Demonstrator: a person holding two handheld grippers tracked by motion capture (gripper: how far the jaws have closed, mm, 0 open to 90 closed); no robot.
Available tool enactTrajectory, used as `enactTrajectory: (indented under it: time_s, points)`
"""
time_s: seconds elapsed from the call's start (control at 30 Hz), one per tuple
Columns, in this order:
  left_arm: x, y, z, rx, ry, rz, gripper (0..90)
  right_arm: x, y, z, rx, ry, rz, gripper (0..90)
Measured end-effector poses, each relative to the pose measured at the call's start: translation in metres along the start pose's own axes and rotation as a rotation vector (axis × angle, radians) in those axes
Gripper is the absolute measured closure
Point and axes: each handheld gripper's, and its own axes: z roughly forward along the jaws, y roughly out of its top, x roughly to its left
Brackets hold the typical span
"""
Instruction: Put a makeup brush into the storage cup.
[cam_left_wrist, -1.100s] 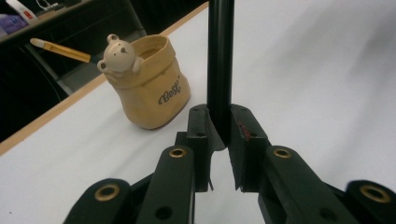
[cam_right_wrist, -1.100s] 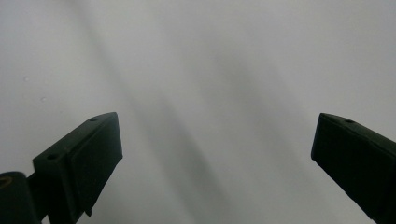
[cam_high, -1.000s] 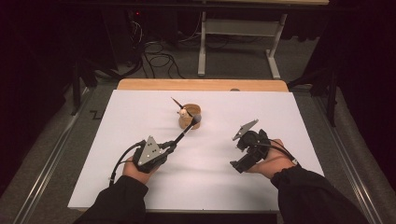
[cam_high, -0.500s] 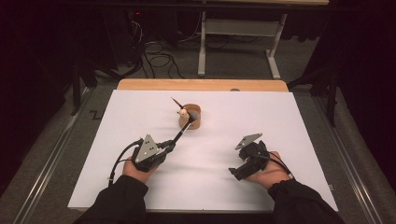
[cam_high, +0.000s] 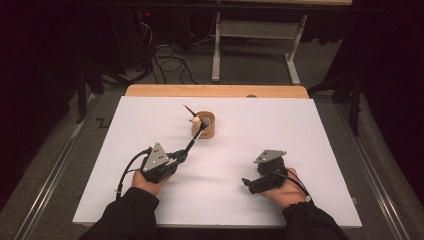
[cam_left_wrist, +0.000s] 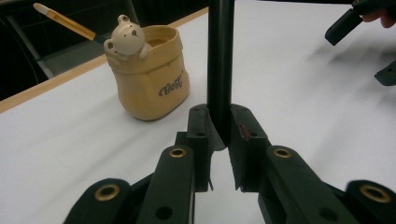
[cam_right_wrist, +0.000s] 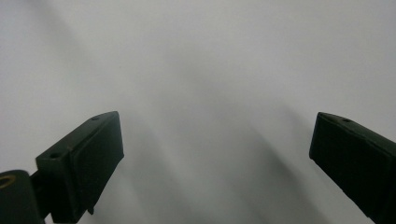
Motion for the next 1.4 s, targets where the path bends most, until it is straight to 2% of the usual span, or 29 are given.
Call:
enactTrajectory:
  time_s: [0.1,0.2,0.37,0.73,0.9,0.93,1.07,1.27,1.4]
  points:
    - [0.000,-0.001,0.001,0.001,-0.008,-0.014,79.8,0.000,-0.003,0.001,-0.043,-0.008,0.010,3.7]
    - [0.002,-0.002,0.001,-0.009,-0.022,-0.046,79.7,0.000,-0.007,0.001,-0.091,-0.020,0.024,3.9]
    - [0.004,-0.004,0.002,-0.012,-0.040,-0.081,79.7,-0.003,-0.017,-0.002,-0.177,-0.029,0.091,4.2]
    - [0.006,-0.004,0.003,-0.044,-0.096,-0.173,79.8,-0.002,-0.024,-0.014,-0.342,-0.068,0.088,4.5]
    - [0.005,-0.003,0.002,-0.059,-0.122,-0.203,79.8,-0.001,-0.026,-0.016,-0.359,-0.070,0.081,4.7]
    - [0.005,-0.002,0.003,-0.069,-0.133,-0.220,79.7,-0.001,-0.026,-0.016,-0.361,-0.067,0.082,4.8]
    - [0.006,0.000,0.002,-0.086,-0.138,-0.252,79.8,-0.001,-0.026,-0.018,-0.375,-0.064,0.086,4.8]
    - [0.002,0.008,0.000,-0.097,-0.147,-0.268,79.8,-0.003,-0.027,-0.021,-0.395,-0.058,0.099,4.8]
    - [-0.007,0.018,0.001,-0.116,-0.160,-0.247,79.8,-0.003,-0.027,-0.022,-0.402,-0.047,0.105,4.8]
